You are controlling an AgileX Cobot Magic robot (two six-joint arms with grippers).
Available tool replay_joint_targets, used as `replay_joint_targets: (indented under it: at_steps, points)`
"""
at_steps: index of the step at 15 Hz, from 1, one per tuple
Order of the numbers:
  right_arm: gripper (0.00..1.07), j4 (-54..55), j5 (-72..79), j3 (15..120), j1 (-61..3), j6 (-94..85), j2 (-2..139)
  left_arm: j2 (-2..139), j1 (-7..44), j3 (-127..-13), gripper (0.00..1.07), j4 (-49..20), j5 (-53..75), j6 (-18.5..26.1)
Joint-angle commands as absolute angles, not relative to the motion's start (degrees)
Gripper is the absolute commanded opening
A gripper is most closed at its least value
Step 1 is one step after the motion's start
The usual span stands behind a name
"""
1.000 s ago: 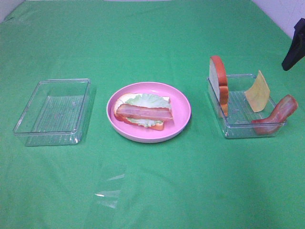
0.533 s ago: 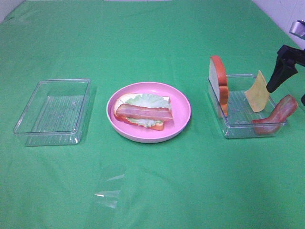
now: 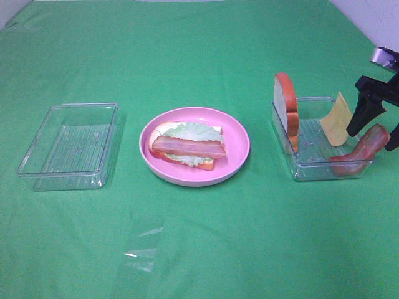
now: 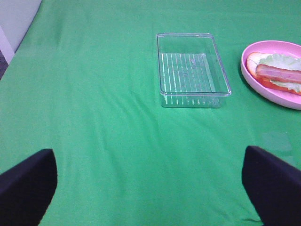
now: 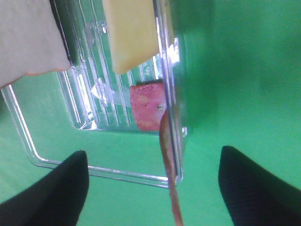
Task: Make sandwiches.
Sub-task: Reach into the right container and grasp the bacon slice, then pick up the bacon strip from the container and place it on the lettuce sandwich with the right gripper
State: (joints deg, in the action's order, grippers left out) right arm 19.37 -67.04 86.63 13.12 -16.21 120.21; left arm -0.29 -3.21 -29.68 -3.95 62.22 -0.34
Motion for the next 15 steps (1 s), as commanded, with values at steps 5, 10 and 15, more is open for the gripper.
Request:
replay_joint_targets:
  at_steps: [5,10,15]
  points:
    - [0.0,16.1,-66.06,86.75,13.29,-11.75,121.93,-1.26,-3.44,-29.62,1.02,-3.9,61.54,-0.97]
    - [0.0,17.36,-66.18,86.8,13.24,-11.8,121.52,-1.26,-3.44,-29.62,1.02,-3.9,61.54,-0.97]
    - [0.0,18.68,-67.27,86.8,13.18,-11.97,117.23,-1.26,-3.44,-29.62,1.02,-3.9,61.54,-0.97]
